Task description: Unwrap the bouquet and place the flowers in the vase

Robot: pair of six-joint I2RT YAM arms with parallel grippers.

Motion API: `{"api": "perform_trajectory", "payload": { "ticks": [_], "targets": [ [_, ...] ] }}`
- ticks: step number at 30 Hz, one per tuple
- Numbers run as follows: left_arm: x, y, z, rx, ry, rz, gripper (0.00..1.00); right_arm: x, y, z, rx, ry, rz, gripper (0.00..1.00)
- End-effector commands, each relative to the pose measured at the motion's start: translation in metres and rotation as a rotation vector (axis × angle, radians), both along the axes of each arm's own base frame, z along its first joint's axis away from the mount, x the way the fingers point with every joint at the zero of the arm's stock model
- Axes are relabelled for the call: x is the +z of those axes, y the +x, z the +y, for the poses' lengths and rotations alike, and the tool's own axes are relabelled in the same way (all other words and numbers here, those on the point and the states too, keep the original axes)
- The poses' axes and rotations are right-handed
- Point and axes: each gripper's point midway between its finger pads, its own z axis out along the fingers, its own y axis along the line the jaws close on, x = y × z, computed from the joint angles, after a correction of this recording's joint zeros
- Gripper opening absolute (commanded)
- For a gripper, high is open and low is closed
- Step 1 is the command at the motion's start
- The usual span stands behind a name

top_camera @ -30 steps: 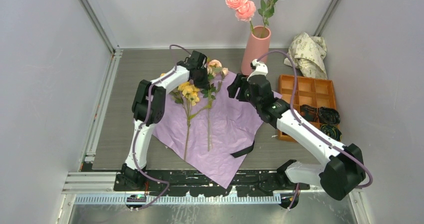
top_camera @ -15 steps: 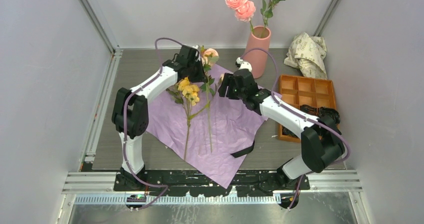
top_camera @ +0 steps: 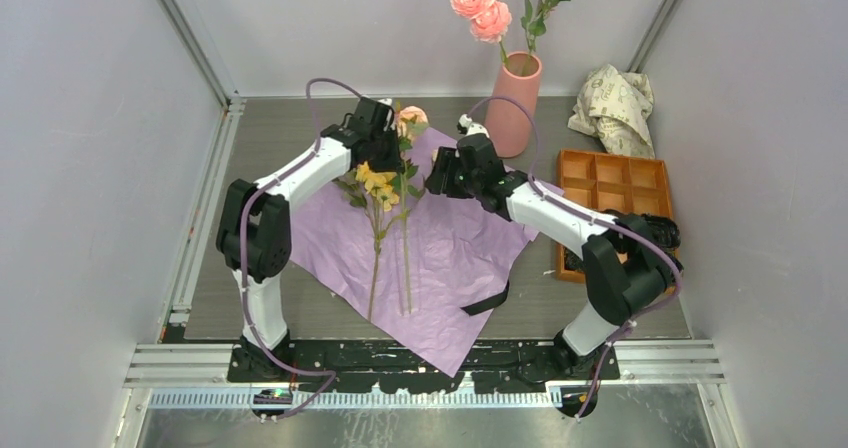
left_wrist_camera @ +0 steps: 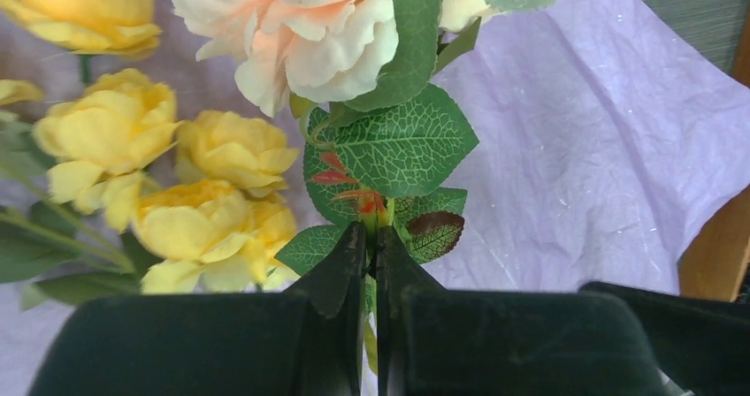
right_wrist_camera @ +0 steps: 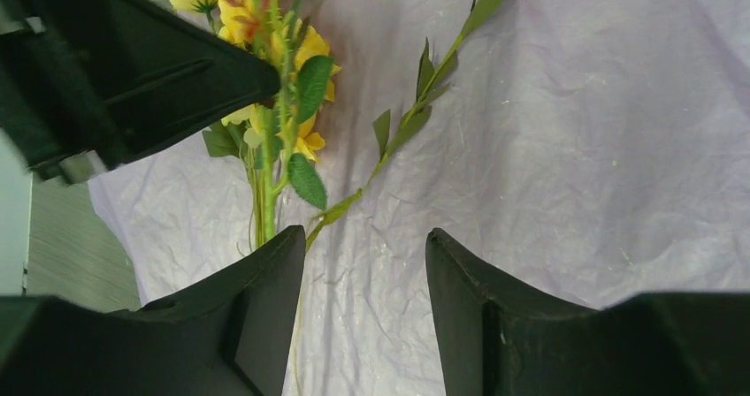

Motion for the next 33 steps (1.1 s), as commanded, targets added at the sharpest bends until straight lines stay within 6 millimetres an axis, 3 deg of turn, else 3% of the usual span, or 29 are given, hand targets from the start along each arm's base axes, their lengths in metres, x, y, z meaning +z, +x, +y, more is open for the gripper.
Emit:
{"api": "perform_trajectory", "payload": {
  "ticks": [1, 9, 13, 19, 24, 28, 33],
  "targets": [
    [0.040, -0.001, 0.030, 0.037, 0.060, -0.107, 0.00, 0.011, 0.017, 0.021, 0.017, 0.045, 0.002, 0.56],
    [0.037, -0.032, 0.050, 0.040, 0.073, -0.107, 0.02, -0.014, 0.042, 0.045, 0.024, 0.049, 0.070, 0.51],
    [0.026, -0.038, 0.062, 0.057, 0.112, -0.102, 0.04, -0.030, 0.047, 0.049, 0.011, 0.025, 0.122, 0.47],
    [0.001, -0.045, 0.064, 0.054, 0.110, -0.060, 0.04, -0.049, 0.028, 0.063, 0.041, -0.061, 0.186, 0.45],
    [-0.006, -0.049, 0.062, 0.039, 0.090, -0.041, 0.04, -0.072, 0.004, 0.086, 0.086, -0.109, 0.246, 0.45],
    [-0.006, -0.051, 0.063, 0.042, 0.087, -0.044, 0.04, -0.087, -0.002, 0.096, 0.090, -0.121, 0.283, 0.44],
    [-0.005, -0.052, 0.066, 0.048, 0.080, -0.045, 0.04, -0.097, -0.001, 0.091, 0.064, -0.158, 0.298, 0.43]
  ]
}}
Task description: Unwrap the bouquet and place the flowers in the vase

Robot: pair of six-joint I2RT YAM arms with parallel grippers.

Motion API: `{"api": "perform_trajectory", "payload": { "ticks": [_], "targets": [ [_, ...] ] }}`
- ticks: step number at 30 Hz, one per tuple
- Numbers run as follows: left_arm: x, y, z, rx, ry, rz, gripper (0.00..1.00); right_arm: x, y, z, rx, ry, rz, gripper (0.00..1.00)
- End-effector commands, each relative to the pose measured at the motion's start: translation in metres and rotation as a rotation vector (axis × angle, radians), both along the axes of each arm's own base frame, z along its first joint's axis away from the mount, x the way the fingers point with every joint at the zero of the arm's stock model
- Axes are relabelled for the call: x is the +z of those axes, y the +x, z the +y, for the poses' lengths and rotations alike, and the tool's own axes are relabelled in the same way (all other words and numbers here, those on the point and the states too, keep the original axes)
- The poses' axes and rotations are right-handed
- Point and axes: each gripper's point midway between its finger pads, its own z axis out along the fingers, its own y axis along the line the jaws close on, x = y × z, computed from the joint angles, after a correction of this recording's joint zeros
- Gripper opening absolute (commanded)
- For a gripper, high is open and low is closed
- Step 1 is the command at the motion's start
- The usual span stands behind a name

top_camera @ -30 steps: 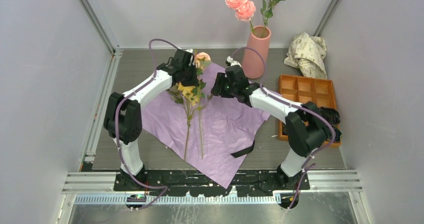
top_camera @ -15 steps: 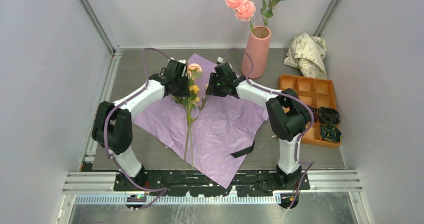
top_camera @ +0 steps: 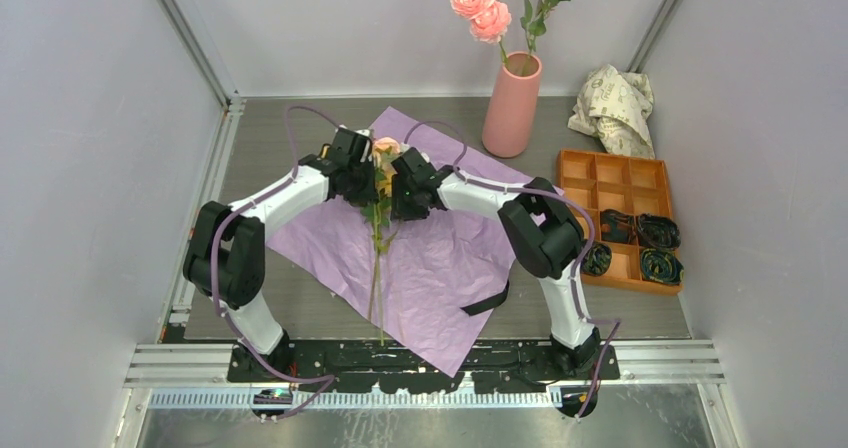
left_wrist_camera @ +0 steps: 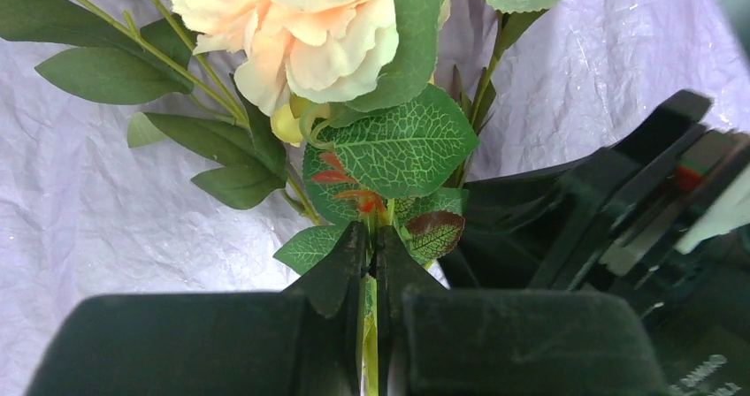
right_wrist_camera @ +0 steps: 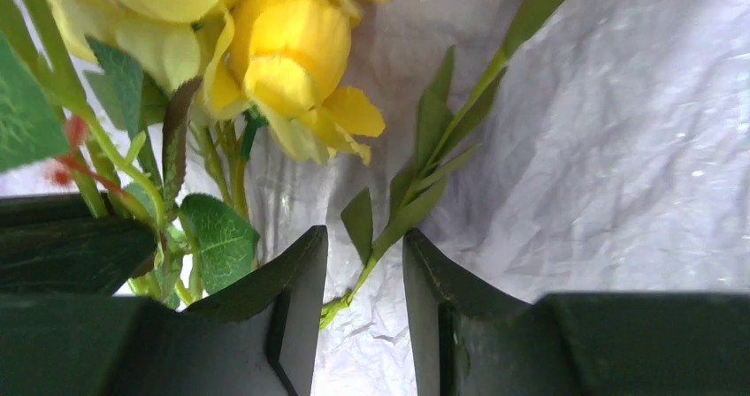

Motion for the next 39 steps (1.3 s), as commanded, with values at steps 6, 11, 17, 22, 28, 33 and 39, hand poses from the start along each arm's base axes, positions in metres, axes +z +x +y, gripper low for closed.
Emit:
{"api": "perform_trajectory", "payload": {
  "ticks": [6, 11, 17, 22, 28, 33, 39],
  "targets": [
    [0.025, 0.010, -0.005, 0.001, -0.071, -0.085, 0.04, 0.006, 0.013, -0.010, -0.065, -0.041, -0.019, 0.40],
    [0.024, 0.009, -0.006, 0.002, -0.078, -0.083, 0.04, -0.001, 0.017, -0.010, -0.067, -0.063, -0.015, 0.37],
    [0.026, 0.005, -0.004, 0.005, -0.083, -0.083, 0.04, -0.010, 0.022, -0.005, -0.065, -0.078, 0.002, 0.21],
    [0.024, 0.002, -0.005, 0.000, -0.087, -0.076, 0.04, 0.001, 0.026, -0.014, -0.083, -0.113, -0.033, 0.03],
    [0.022, 0.001, -0.006, -0.003, -0.095, -0.067, 0.06, 0.079, 0.038, -0.045, -0.115, -0.184, -0.215, 0.01],
    [0.019, 0.002, -0.010, -0.007, -0.107, -0.056, 0.11, 0.168, 0.043, -0.082, -0.169, -0.235, -0.412, 0.01],
    [0.014, 0.002, -0.017, -0.017, -0.129, -0.024, 0.16, 0.257, 0.039, -0.113, -0.242, -0.219, -0.595, 0.01]
  ]
}}
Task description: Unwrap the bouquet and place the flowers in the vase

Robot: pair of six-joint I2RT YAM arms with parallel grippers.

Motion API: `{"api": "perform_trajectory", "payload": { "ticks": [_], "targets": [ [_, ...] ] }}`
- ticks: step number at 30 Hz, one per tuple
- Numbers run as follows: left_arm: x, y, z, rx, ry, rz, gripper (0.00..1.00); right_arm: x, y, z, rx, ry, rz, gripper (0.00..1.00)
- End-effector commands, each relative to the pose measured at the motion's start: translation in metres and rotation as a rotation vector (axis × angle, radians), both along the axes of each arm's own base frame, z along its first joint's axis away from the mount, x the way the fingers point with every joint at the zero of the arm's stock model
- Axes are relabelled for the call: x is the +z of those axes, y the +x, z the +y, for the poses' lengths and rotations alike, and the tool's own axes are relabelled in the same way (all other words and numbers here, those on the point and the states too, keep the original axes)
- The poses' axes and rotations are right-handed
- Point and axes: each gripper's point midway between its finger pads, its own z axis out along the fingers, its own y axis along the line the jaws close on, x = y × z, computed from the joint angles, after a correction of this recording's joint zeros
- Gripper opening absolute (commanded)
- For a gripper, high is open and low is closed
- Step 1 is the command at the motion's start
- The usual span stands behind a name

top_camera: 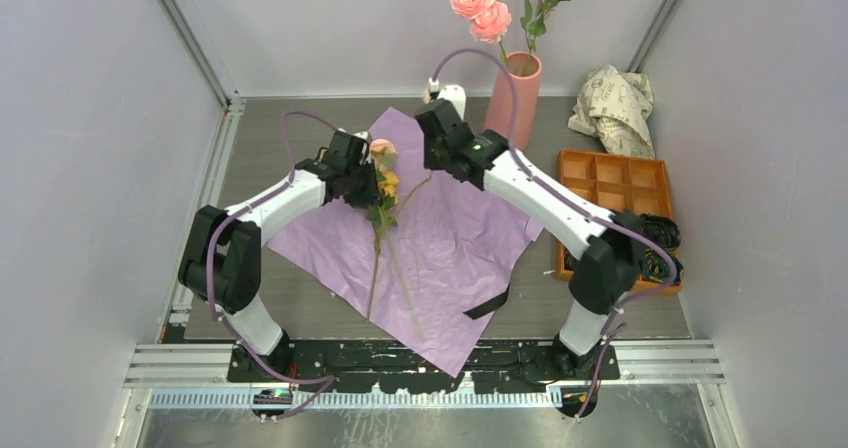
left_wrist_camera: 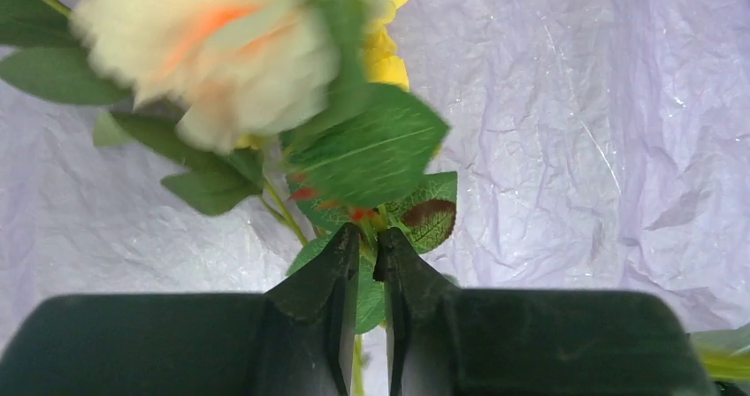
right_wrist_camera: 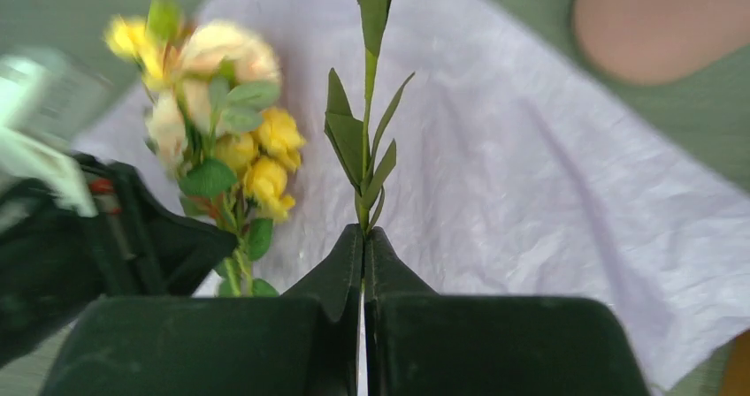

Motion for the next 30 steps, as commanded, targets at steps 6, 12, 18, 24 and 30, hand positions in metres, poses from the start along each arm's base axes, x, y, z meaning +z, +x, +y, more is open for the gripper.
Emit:
{"api": "perform_trajectory", "payload": {
  "ticks": [6, 12, 18, 24, 30],
  "targets": [
    [0.022, 0.011, -0.015, -0.014, -0.088, -0.047, 0.18, 0.195, 0.006, -0.067, -0.165, 0.026, -0.491, 0.01],
    [0.036, 0.008, -0.015, -0.020, -0.106, -0.074, 0.19, 0.284, 0.004, -0.096, -0.267, 0.053, -0.728, 0.01],
    [0.044, 0.003, -0.013, -0.018, -0.117, -0.088, 0.19, 0.344, 0.009, -0.122, -0.389, 0.006, -0.920, 0.01],
    [0.055, -0.002, -0.010, -0.015, -0.124, -0.108, 0.20, 0.393, 0.019, -0.152, -0.499, -0.008, -1.068, 0.01],
    [0.070, -0.006, -0.007, -0.011, -0.132, -0.138, 0.20, 0.432, 0.032, -0.190, -0.612, -0.043, -1.166, 0.01]
  ]
}}
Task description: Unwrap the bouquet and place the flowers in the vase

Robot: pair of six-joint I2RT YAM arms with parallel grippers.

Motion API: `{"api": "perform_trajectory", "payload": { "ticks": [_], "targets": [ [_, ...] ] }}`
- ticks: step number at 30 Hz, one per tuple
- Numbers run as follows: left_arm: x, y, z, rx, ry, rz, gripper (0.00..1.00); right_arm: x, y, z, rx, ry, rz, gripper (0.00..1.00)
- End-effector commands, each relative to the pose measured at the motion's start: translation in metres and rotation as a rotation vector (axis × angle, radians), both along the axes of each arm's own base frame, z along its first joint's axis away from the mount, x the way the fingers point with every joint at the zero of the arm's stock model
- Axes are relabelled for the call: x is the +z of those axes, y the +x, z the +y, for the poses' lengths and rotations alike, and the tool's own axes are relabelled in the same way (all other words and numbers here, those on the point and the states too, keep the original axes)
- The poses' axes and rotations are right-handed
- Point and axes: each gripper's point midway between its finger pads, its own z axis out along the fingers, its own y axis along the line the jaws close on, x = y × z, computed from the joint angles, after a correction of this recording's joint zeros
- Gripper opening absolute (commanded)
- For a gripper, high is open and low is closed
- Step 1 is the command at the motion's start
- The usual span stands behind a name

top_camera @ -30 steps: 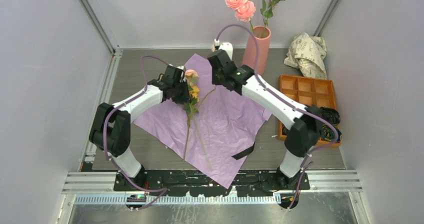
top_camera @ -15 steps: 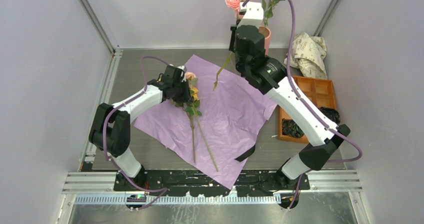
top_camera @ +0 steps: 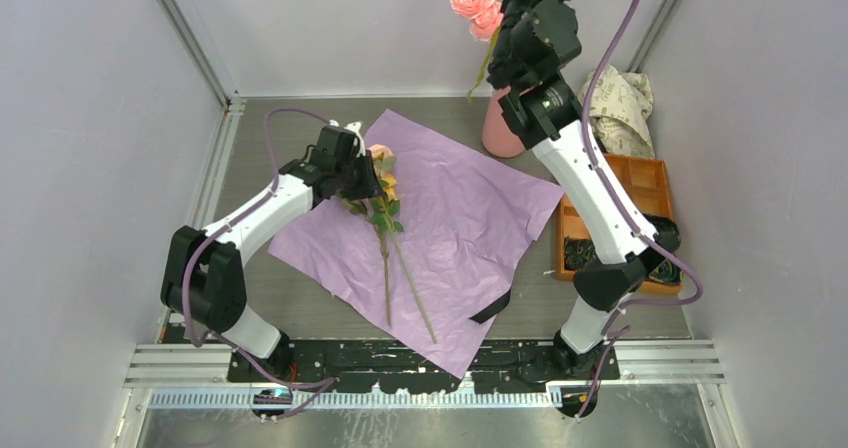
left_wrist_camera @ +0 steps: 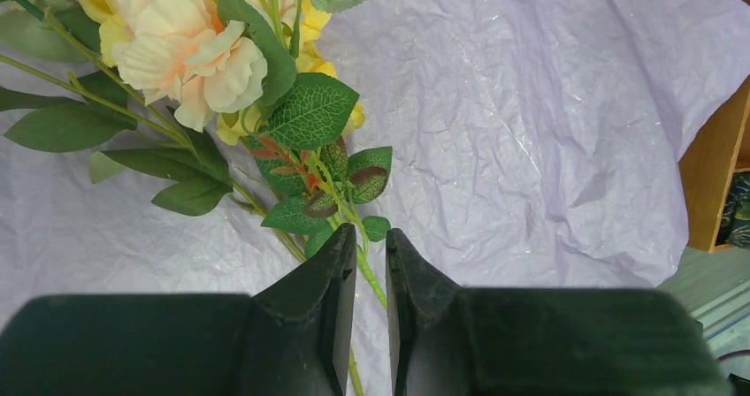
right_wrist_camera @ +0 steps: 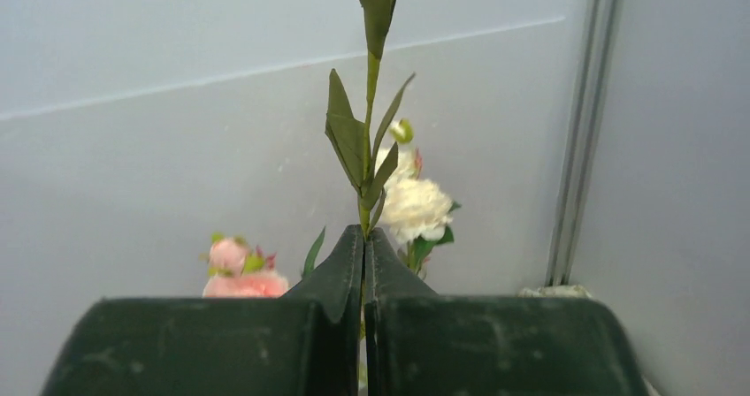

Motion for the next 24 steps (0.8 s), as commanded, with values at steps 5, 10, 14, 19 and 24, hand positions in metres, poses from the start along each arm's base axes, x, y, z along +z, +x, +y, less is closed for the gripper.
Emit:
{"api": "perform_trajectory", "payload": {
  "ticks": [5, 10, 14, 19, 24],
  "targets": [
    [0.035, -0.001, 0.002, 0.004, -0.042, -0.080, 0.21, 0.071, 0.000, -0.077, -0.152, 0.096, -0.250, 0.01],
    [0.042, -0.002, 0.006, 0.012, -0.032, -0.095, 0.21, 0.081, 0.014, -0.112, -0.160, 0.192, -0.343, 0.01],
    [0.042, -0.001, 0.008, 0.017, -0.023, -0.102, 0.21, 0.087, 0.024, -0.122, -0.133, 0.228, -0.393, 0.01],
    [0.040, 0.001, 0.007, 0.018, -0.020, -0.095, 0.21, 0.089, 0.036, -0.118, -0.069, 0.277, -0.432, 0.01],
    [0.039, -0.001, 0.010, 0.024, -0.009, -0.093, 0.21, 0.088, 0.041, -0.113, -0.020, 0.320, -0.437, 0.01]
  ]
}}
